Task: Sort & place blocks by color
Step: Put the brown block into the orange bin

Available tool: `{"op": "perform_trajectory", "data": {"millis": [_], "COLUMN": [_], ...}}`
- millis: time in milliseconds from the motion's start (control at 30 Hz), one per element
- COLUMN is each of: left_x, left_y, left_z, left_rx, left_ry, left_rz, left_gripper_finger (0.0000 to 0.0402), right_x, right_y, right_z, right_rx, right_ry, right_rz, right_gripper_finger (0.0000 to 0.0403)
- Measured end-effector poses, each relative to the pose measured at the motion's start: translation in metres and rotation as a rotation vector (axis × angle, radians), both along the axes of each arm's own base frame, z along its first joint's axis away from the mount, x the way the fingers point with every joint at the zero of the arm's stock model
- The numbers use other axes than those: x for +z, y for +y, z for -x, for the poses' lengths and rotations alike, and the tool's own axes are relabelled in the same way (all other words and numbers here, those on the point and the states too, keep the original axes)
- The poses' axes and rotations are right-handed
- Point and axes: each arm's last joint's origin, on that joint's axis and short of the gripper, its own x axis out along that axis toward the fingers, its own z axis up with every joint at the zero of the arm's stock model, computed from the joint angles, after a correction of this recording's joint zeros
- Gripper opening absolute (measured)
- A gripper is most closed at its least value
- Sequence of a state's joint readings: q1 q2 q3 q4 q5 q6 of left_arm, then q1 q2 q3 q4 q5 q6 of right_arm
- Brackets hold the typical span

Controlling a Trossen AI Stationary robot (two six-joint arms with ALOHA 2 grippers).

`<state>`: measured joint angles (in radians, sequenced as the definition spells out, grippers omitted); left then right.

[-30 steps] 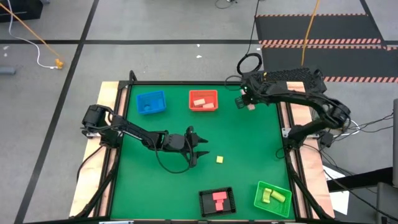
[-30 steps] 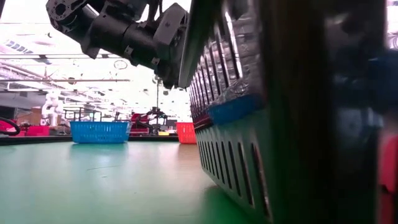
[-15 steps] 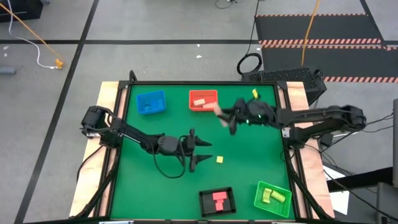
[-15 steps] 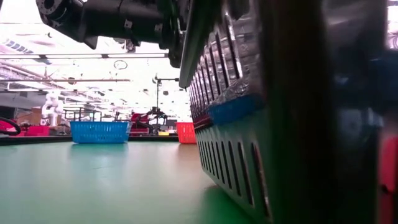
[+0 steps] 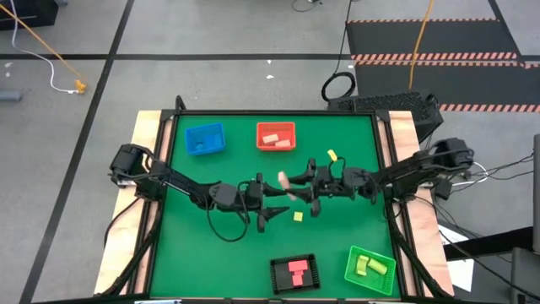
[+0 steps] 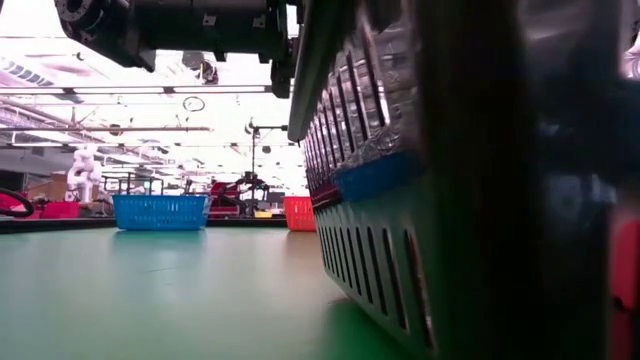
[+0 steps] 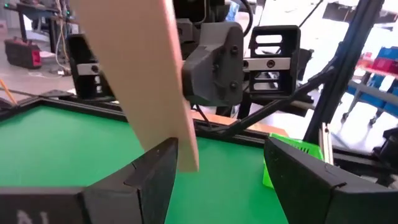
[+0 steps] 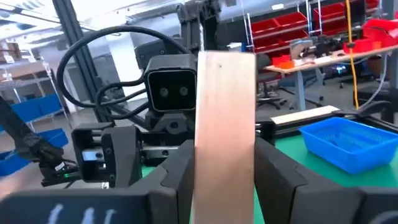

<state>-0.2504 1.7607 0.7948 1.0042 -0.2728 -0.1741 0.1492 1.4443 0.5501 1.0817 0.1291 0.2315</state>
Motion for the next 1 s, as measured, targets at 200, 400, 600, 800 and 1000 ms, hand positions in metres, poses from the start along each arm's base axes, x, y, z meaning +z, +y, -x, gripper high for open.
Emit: {"op": "perform_trajectory", "data": {"millis": [200, 400, 600, 800, 1000], "left_x": [-0.002, -0.001, -0.005, -0.003, 0.0], "left_y": [0.0, 0.003, -0.005, -0.007, -0.007], "left_z": [0.0, 0.0, 0.002, 0.003, 0.002], "left_rx": [0.023, 0.081, 0.133, 0.093, 0.081], "left_ry": [0.018, 0.019, 0.066, 0.045, 0.009], "left_rz": [-0.07, -0.081, -0.108, -0.119, -0.118], "left_gripper_finger": [0.0241, 0.0241, 0.0241, 0.0241, 0.0241], "right_x": [-0.003, 0.002, -0.001, -0.001, 0.0], "right_y": [0.007, 0.013, 0.018, 0.019, 0.022], "right_z": [-0.015, -0.019, -0.018, -0.018, -0.018], "right_rx": [0.031, 0.077, 0.091, 0.1, 0.108], "right_ry": [-0.025, -0.037, -0.012, -0.01, -0.01], "right_rz": [0.014, 0.017, 0.021, 0.014, 0.009], "right_gripper_finger": [0.0113, 0.0113, 0.0113, 0.0113, 0.0113]}}
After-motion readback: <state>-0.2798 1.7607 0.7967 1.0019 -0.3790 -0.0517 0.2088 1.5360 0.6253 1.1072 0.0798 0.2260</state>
